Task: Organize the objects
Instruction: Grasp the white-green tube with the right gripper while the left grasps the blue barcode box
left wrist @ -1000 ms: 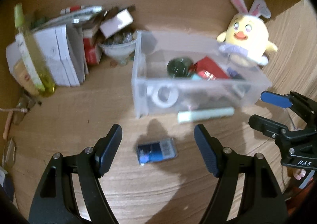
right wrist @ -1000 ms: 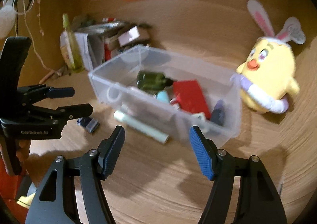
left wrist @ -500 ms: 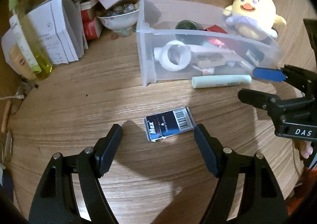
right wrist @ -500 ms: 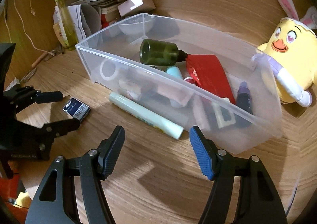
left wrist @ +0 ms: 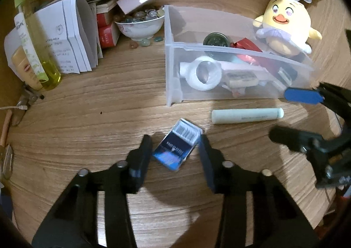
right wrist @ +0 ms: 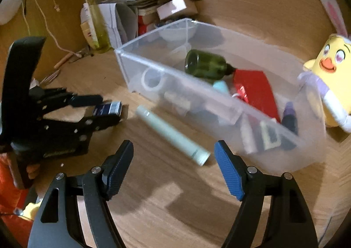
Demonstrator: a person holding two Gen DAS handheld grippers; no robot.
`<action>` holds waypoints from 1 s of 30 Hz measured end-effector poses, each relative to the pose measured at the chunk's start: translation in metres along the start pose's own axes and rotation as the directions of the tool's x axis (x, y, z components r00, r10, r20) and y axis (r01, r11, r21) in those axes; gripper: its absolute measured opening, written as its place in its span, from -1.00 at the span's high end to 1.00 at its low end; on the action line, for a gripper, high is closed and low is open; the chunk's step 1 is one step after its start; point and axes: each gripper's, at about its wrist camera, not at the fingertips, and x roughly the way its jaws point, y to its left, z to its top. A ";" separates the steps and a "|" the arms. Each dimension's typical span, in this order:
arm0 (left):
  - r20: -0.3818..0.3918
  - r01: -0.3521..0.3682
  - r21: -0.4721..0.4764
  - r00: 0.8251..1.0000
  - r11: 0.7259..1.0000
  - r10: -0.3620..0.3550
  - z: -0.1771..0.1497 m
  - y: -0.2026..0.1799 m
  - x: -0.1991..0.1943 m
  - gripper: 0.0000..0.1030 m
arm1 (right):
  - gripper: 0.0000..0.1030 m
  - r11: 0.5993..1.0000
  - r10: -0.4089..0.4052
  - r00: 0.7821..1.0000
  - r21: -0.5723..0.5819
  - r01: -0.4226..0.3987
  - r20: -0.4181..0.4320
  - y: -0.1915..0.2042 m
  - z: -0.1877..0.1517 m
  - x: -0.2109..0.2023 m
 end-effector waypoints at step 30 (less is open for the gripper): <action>0.004 0.036 0.038 0.999 0.999 -0.037 0.004 -0.003 0.006 0.48 | 0.72 0.997 0.025 0.997 -0.072 -0.030 -0.075 0.026 0.012 0.031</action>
